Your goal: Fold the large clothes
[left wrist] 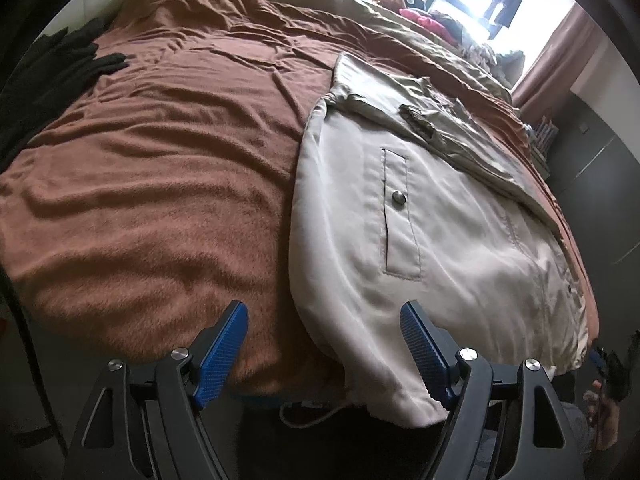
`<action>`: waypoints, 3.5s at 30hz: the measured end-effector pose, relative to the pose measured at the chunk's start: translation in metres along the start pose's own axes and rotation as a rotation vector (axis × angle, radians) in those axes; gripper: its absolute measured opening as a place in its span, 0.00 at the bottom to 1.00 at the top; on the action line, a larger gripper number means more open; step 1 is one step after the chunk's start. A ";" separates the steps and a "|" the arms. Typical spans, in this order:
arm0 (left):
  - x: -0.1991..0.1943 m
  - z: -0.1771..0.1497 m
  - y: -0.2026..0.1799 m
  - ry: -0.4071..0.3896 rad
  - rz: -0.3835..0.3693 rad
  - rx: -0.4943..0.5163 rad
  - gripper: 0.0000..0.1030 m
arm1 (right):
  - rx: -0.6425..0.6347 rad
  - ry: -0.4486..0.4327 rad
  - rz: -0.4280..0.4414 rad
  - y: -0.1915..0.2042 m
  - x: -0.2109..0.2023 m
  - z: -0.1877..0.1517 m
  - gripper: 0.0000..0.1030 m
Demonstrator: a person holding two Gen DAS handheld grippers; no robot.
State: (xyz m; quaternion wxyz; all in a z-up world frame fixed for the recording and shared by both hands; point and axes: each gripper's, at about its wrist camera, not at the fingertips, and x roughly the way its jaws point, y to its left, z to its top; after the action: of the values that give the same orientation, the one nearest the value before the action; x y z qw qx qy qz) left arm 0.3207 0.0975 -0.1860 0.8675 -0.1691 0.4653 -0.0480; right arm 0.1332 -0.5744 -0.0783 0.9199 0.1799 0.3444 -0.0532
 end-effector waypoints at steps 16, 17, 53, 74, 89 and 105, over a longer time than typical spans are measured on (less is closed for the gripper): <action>0.033 0.018 0.004 0.036 -0.067 -0.001 0.48 | 0.044 0.096 0.246 -0.019 0.066 0.035 0.59; 0.036 0.020 0.005 0.034 -0.071 -0.008 0.47 | 0.053 0.097 0.264 -0.021 0.069 0.038 0.59; -0.025 0.005 -0.004 -0.095 -0.264 -0.204 0.06 | 0.239 0.023 0.495 -0.034 -0.002 0.023 0.01; -0.215 -0.020 0.008 -0.337 -0.385 -0.156 0.06 | 0.155 -0.127 0.605 -0.044 -0.170 -0.024 0.01; -0.280 -0.019 -0.014 -0.412 -0.416 -0.099 0.06 | 0.144 -0.187 0.652 -0.070 -0.182 -0.021 0.01; -0.217 0.110 -0.041 -0.387 -0.365 -0.094 0.07 | 0.156 -0.200 0.604 -0.023 -0.118 0.091 0.01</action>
State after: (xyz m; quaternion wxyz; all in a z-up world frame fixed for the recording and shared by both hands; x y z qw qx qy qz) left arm 0.2925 0.1385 0.0554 0.9085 -0.2962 0.2543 -0.1489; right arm 0.0946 -0.6323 0.0561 0.9067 0.3378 0.1785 0.1787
